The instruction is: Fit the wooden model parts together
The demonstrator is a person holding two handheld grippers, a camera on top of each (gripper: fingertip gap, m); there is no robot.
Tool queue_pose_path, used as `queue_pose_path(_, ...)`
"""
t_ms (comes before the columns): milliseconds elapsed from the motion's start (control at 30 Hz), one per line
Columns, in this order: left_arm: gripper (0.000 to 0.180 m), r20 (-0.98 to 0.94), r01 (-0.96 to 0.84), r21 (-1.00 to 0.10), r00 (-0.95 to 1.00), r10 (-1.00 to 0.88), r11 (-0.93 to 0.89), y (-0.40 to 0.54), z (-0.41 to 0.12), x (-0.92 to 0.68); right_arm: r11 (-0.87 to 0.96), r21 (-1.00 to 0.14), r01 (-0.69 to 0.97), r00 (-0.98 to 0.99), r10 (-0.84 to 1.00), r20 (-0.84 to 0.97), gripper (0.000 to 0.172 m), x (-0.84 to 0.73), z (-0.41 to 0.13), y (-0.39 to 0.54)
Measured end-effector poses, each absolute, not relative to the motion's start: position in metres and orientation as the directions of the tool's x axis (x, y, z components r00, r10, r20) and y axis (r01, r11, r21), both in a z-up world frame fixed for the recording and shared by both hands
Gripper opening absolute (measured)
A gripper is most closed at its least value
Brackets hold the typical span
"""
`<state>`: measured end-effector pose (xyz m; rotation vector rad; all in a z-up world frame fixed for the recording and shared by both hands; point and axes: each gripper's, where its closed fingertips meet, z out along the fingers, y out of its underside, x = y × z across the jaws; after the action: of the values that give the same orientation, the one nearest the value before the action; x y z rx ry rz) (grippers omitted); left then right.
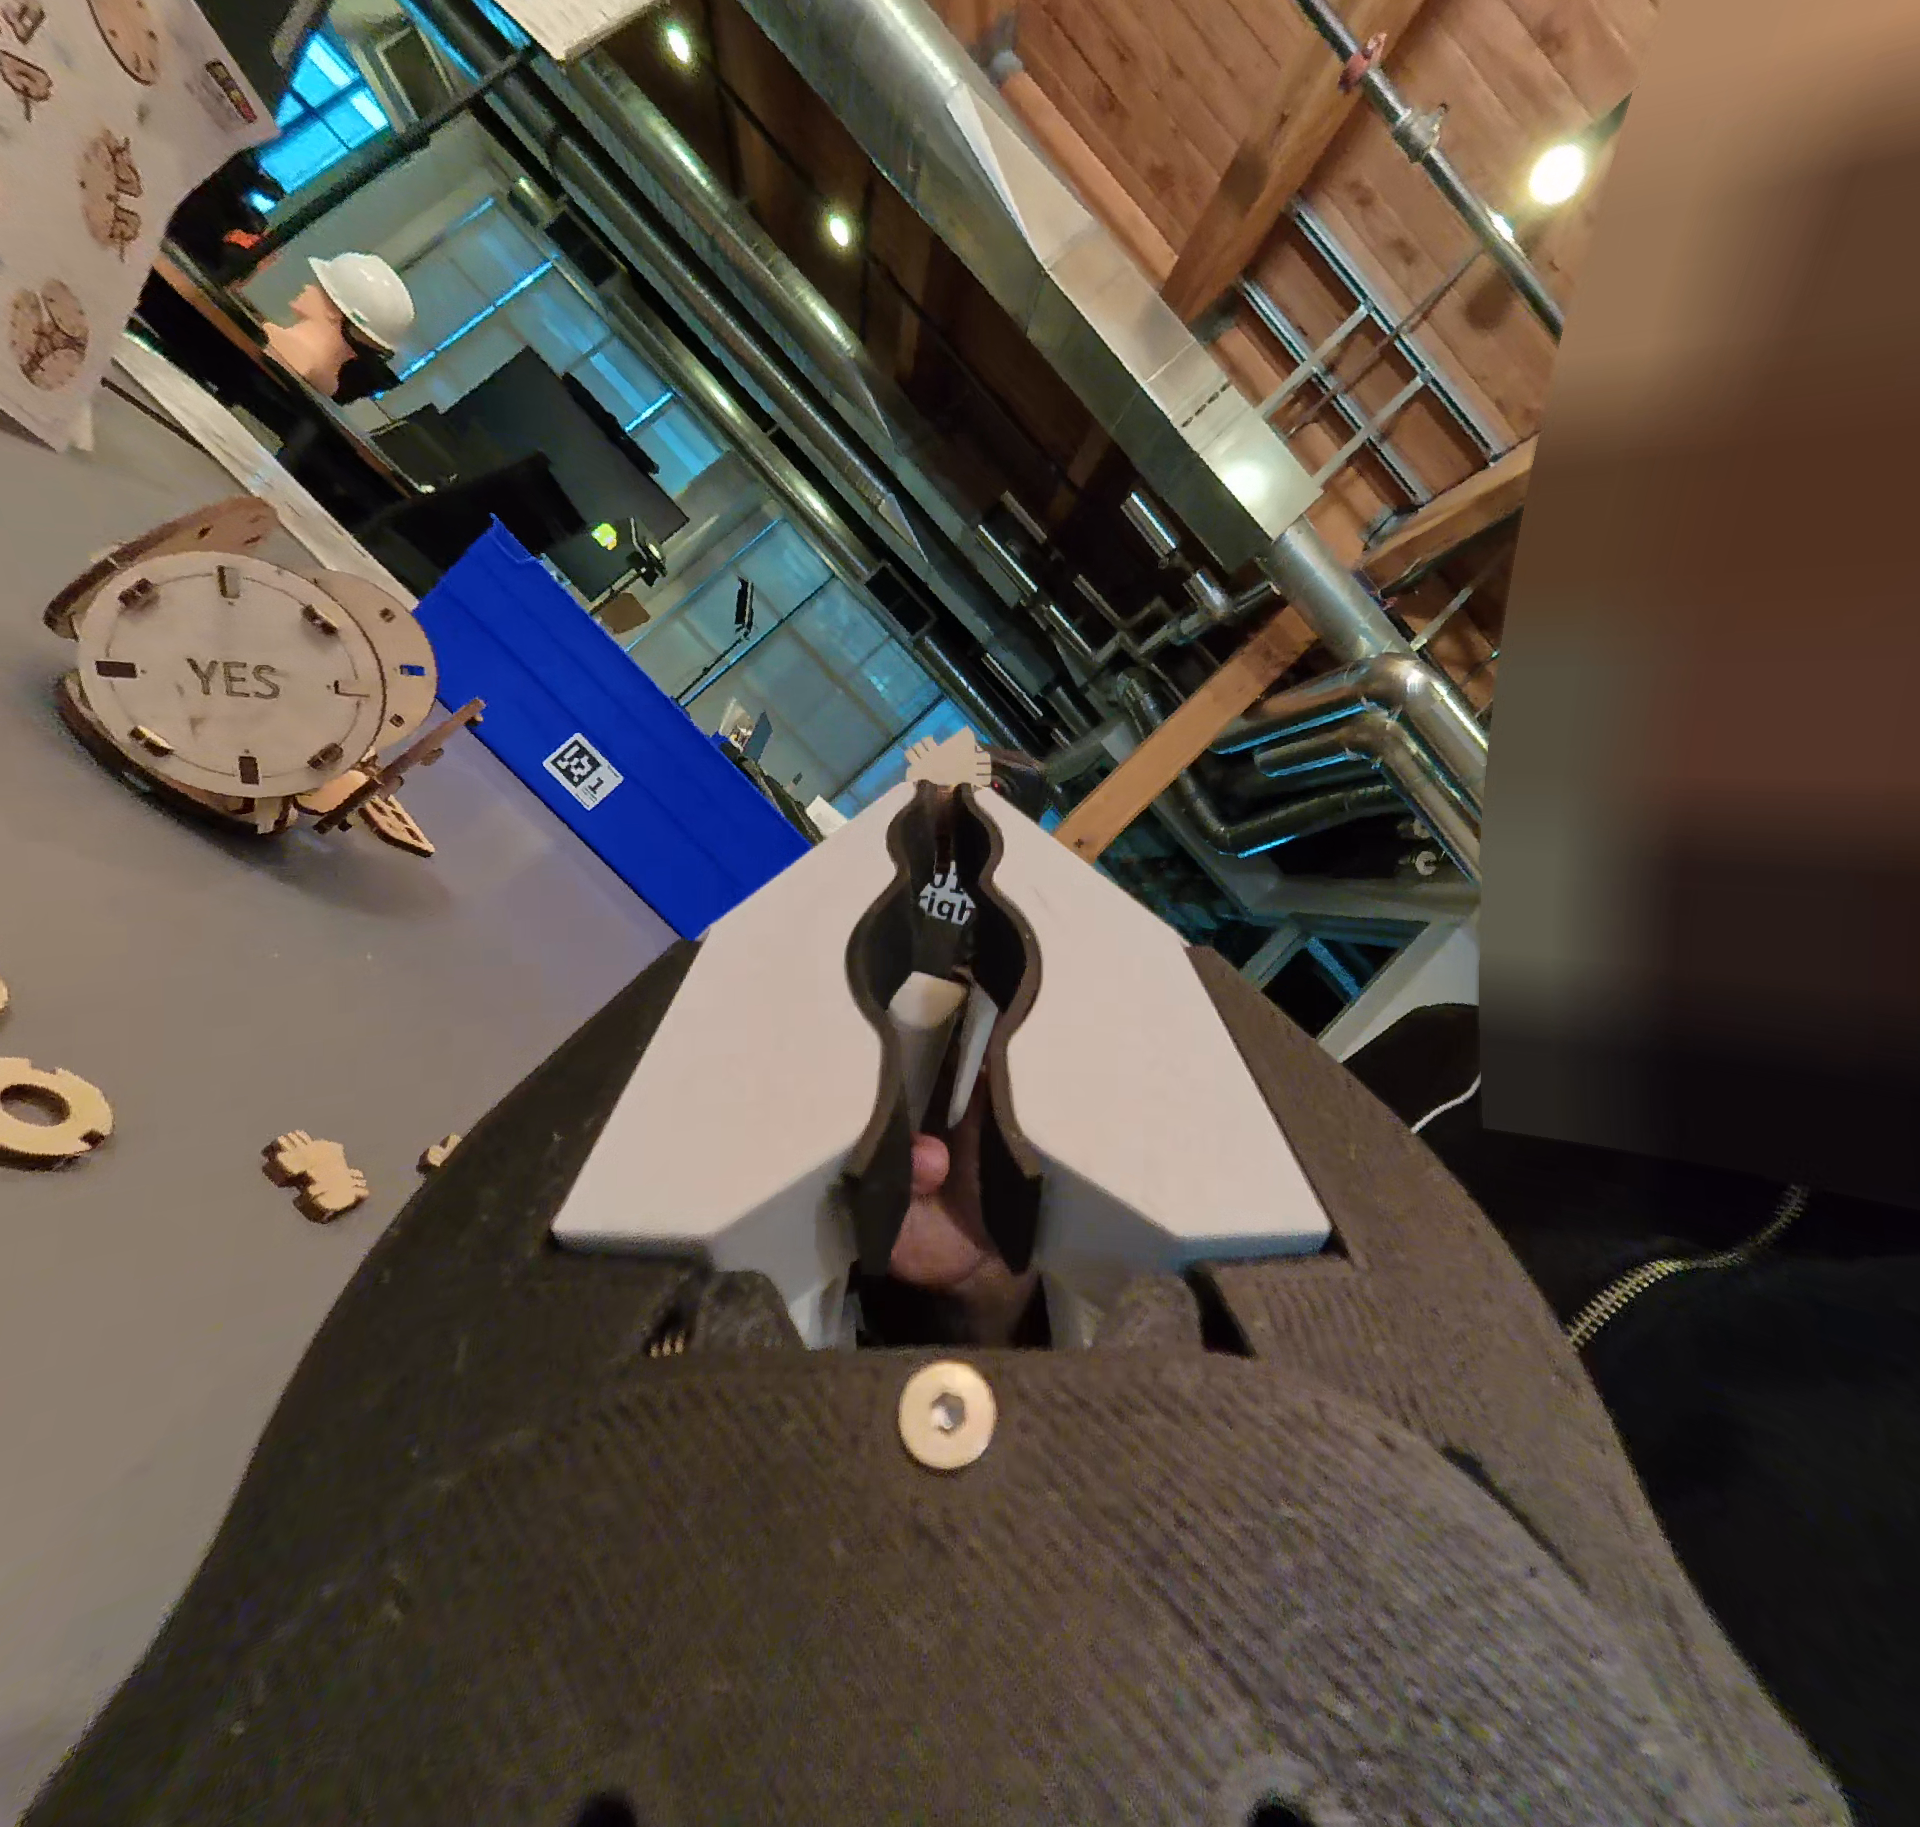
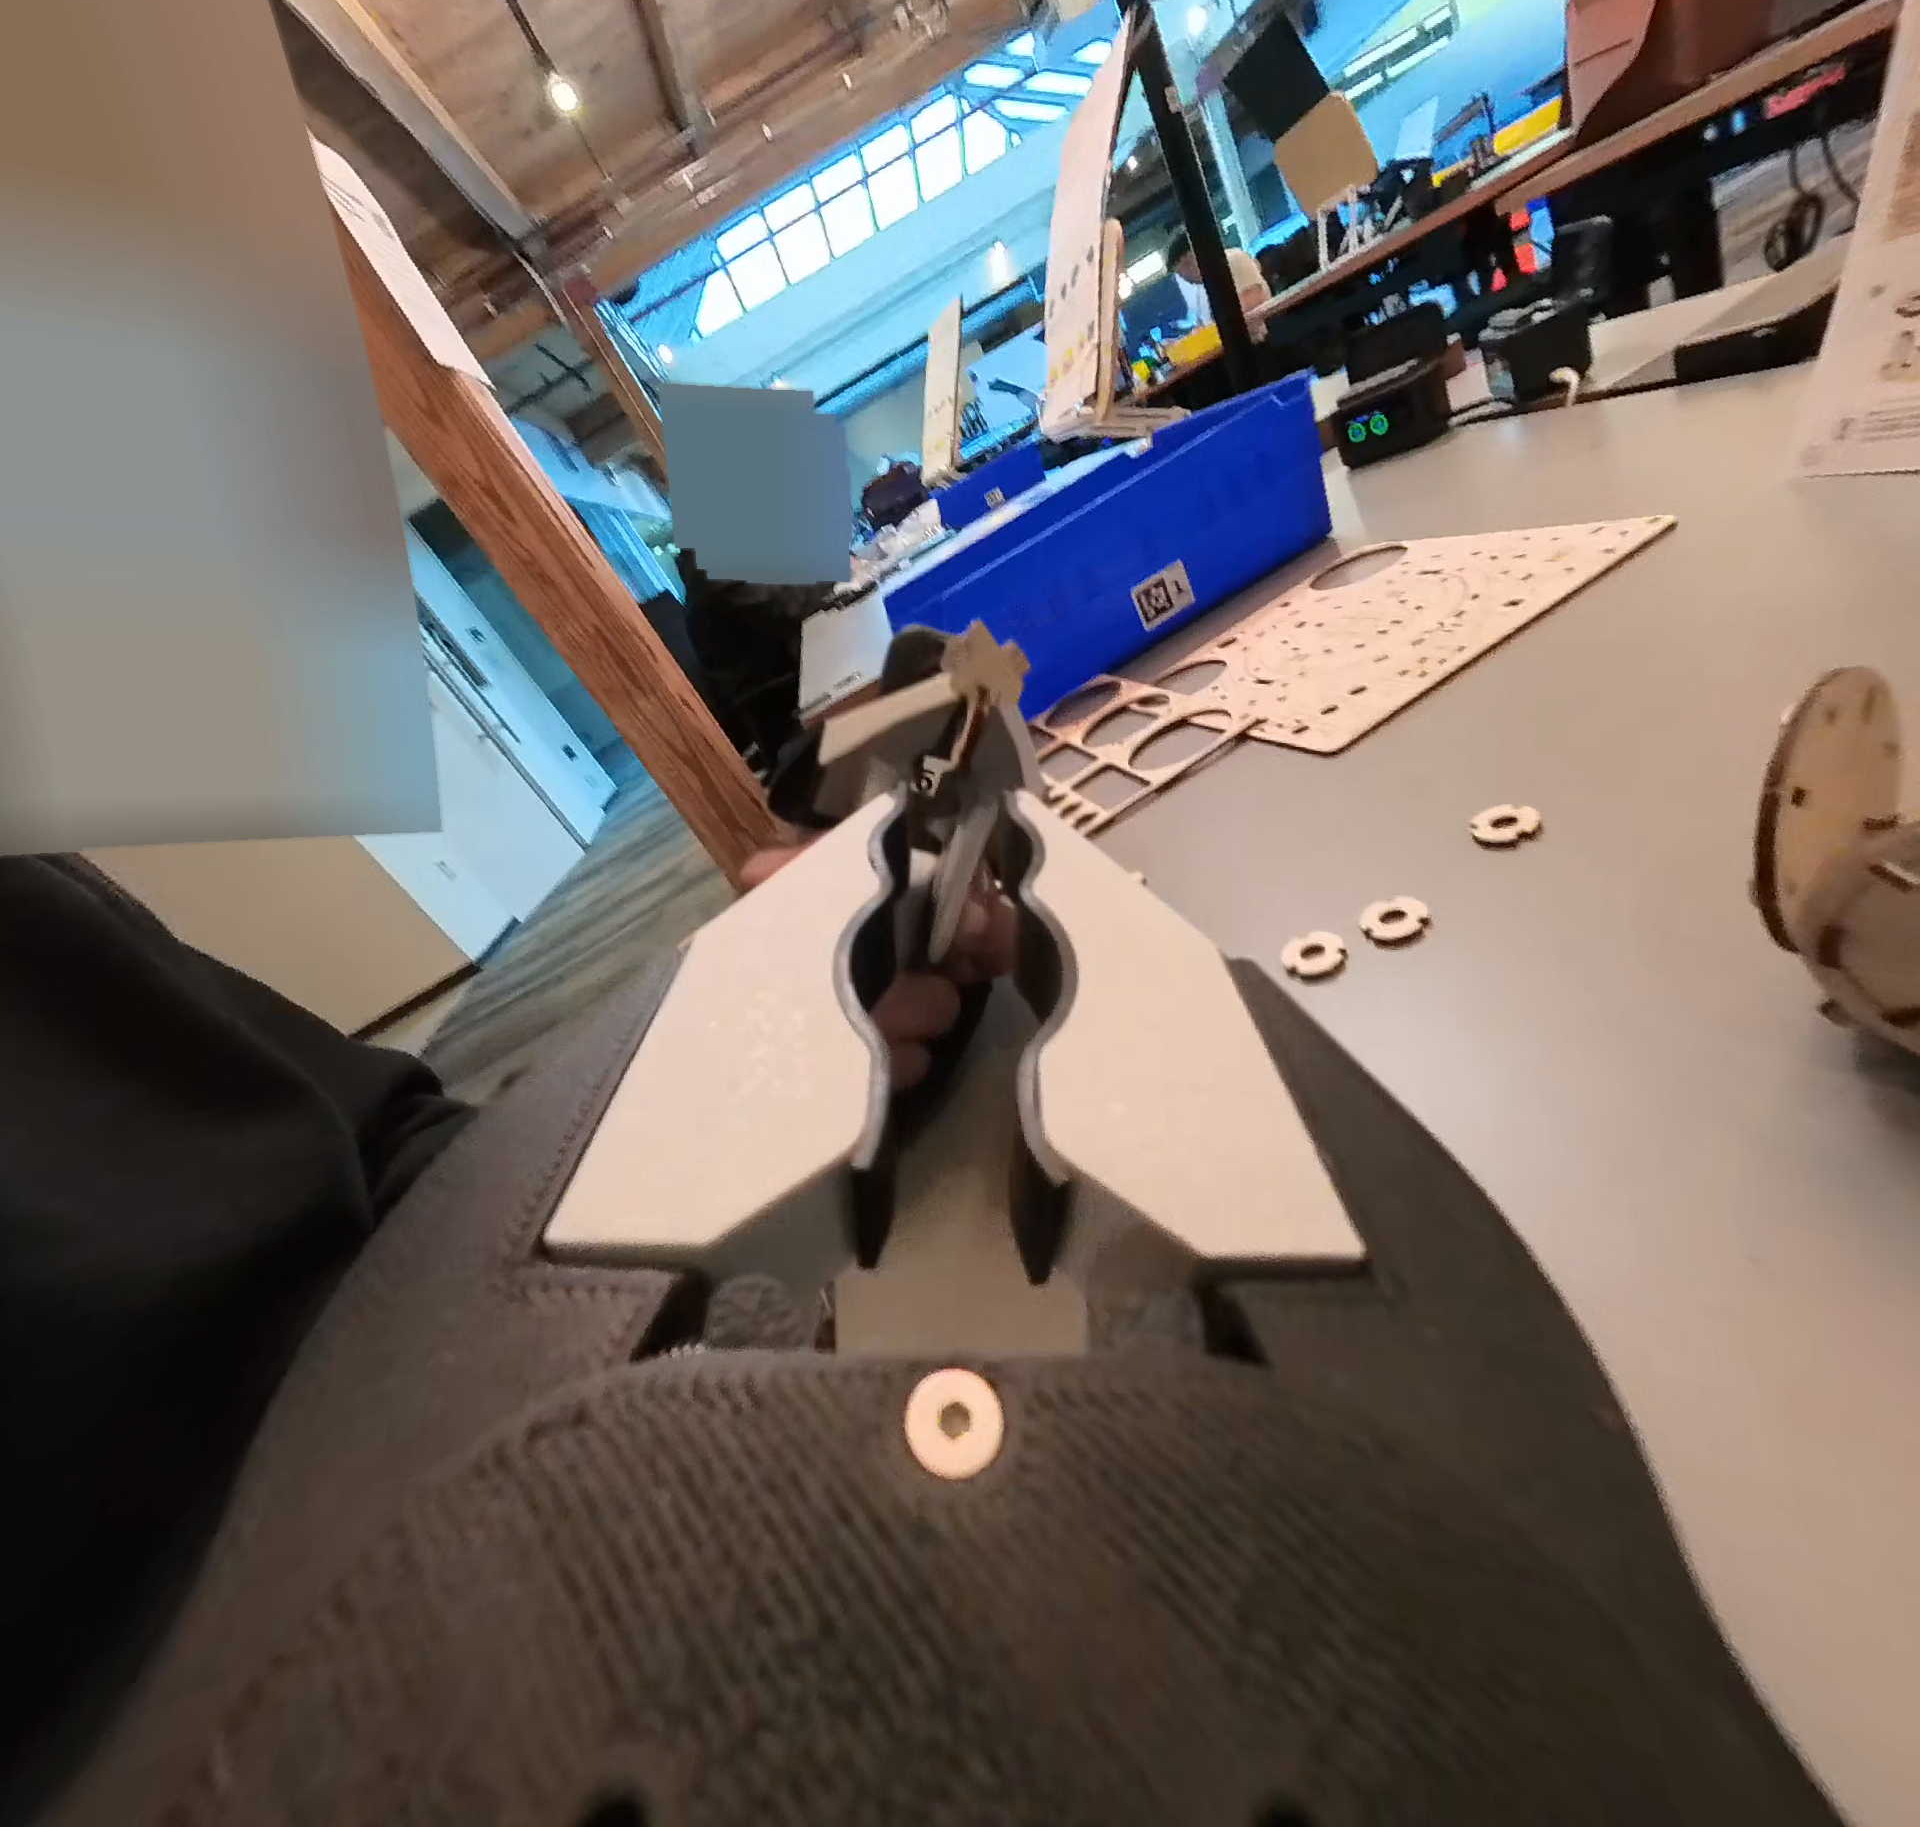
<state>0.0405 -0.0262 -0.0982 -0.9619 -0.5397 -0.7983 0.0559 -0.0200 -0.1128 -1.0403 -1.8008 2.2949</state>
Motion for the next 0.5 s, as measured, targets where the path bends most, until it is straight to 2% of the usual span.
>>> queue_pose_path(100,0.000,0.713,0.792,-0.526,0.609,-0.347,0.310,-0.0210,-0.0993,0.0451,-0.364,-0.862,0.353,-0.772,0.407,-0.489,0.009,0.0519,-0.1048,-0.0168)
queue_pose_path(367,0.001,0.712,0.799,-0.532,0.601,-0.363,0.281,-0.0146,-0.0998,0.0507,-0.336,-0.856,0.392,-0.774,0.383,-0.505,0.000,0.0519,-0.1059,-0.0179)
queue_pose_path(500,0.012,0.715,0.812,-0.515,0.584,-0.384,0.275,-0.0155,-0.0991,0.0505,-0.328,-0.853,0.405,-0.778,0.367,-0.510,0.000,0.0531,-0.1019,-0.0098)
